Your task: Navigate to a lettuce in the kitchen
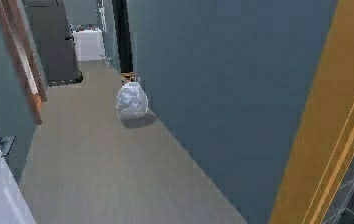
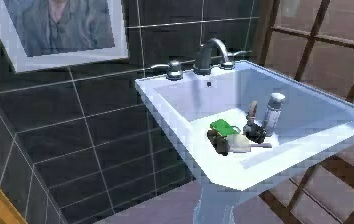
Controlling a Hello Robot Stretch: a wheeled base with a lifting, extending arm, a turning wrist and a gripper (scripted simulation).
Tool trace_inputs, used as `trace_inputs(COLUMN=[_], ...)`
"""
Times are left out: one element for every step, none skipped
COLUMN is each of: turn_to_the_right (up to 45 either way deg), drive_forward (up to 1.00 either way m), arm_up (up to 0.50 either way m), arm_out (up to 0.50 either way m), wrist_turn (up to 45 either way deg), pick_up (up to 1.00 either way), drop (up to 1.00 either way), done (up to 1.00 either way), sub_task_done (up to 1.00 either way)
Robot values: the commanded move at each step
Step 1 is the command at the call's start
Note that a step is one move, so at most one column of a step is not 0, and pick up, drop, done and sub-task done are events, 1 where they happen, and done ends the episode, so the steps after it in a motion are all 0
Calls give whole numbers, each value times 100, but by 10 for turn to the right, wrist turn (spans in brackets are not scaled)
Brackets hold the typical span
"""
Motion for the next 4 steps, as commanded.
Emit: trace_inputs(turn_to_the_right=[-270,0,30,0], drive_forward=[0,20,0,100], arm_up=[0,0,0,0], arm_out=[0,0,0,0], wrist_turn=[0,0,0,0], pick_up=[0,0,0,0], drop=[0,0,0,0], done=[0,0,0,0], sub_task_done=[0,0,0,0])
